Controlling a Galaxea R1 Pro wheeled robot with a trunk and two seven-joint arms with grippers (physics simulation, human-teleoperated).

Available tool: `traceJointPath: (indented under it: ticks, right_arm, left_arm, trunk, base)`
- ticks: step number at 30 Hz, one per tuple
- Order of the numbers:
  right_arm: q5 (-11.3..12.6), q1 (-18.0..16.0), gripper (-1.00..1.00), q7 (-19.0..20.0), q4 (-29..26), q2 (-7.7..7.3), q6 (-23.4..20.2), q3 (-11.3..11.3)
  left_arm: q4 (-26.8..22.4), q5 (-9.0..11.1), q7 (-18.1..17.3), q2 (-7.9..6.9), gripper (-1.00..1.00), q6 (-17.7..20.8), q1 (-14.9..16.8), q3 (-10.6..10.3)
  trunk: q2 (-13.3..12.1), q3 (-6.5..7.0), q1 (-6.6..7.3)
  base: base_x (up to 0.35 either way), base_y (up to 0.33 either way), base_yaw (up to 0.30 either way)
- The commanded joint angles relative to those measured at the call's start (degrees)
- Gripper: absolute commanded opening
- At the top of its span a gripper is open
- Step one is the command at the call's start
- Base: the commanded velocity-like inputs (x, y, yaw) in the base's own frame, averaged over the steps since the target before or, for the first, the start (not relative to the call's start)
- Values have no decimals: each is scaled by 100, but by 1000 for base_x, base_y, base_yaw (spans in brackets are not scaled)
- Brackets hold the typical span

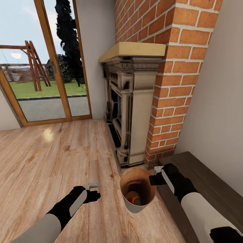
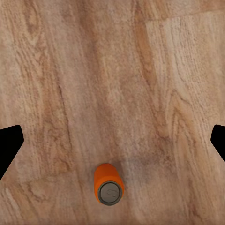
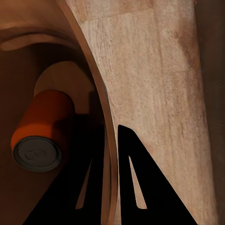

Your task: Put the three can of soda from the living room inside the tash can in the kitchen.

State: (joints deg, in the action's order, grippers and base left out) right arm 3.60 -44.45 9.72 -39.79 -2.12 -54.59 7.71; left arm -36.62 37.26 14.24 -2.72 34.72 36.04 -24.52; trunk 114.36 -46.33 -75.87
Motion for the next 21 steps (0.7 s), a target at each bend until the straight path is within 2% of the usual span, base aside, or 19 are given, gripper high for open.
traceJointPath:
  ticks: [1, 21]
  right_arm:
    - [129, -2, -100, 30, -2, 1, -8, -6]
    - [124, -2, -100, 30, -2, 1, -8, -6]
  left_arm:
    - [2, 0, 0, 0, 100, 0, 0, 0]
    - [4, 0, 1, 8, 100, 0, 0, 0]
  trunk:
    - [0, 1, 0]
    - [0, 1, 0]
  base:
    - [0, 0, -24]
    - [0, 0, -9]
